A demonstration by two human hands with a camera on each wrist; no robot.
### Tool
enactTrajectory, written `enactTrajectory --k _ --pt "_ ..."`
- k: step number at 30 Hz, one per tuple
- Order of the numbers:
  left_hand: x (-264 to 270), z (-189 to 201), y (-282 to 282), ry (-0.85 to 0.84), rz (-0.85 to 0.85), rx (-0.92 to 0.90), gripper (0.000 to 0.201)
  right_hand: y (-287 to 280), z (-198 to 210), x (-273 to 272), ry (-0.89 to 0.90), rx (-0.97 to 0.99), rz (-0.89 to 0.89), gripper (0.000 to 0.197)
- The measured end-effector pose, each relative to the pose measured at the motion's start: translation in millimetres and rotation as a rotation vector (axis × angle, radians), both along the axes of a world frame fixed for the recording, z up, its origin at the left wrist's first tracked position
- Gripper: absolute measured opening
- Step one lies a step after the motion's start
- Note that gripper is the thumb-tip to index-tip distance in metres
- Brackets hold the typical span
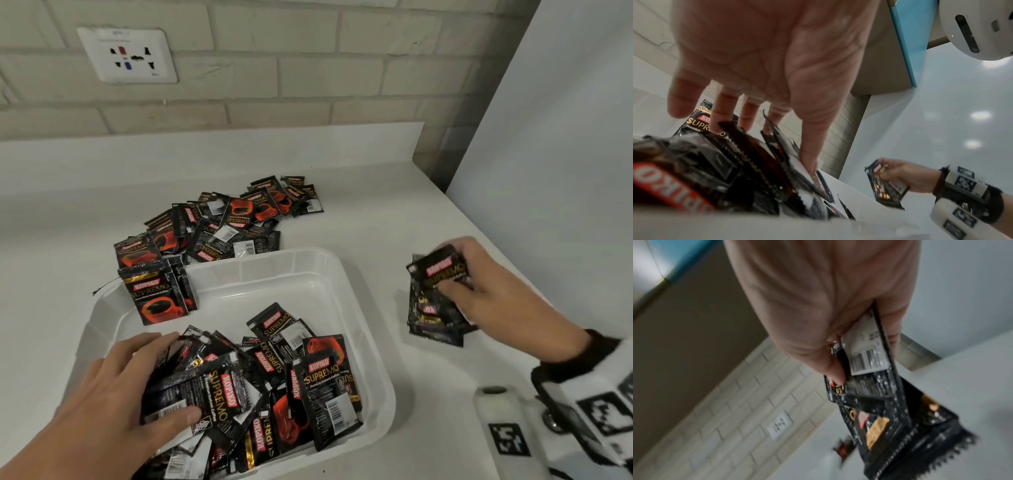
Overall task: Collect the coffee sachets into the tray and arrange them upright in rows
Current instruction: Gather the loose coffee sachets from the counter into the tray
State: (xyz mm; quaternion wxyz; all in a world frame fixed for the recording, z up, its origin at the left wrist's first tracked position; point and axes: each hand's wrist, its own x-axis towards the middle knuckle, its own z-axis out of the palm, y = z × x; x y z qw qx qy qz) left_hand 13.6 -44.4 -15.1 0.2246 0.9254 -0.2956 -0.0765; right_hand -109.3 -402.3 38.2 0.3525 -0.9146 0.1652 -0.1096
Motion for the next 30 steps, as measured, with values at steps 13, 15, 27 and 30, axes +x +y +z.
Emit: enactTrajectory --k 13,15,27,30 --pt "4 11 9 -0.021 -0.023 -0.058 0.071 97 -6 34 0.492 -0.176 0.832 0.062" --pt "5 11 17 0.023 -0.005 -0.078 0.070 94 -3 38 0.469 -0.179 0.809 0.066" --pt "64 -86 127 0.190 -0.091 0.021 0.062 74 21 65 0.370 0.098 0.625 0.034" --pt "76 -47 96 0.266 -0.057 0.013 0.070 75 15 91 0.436 -0.022 0.609 0.034"
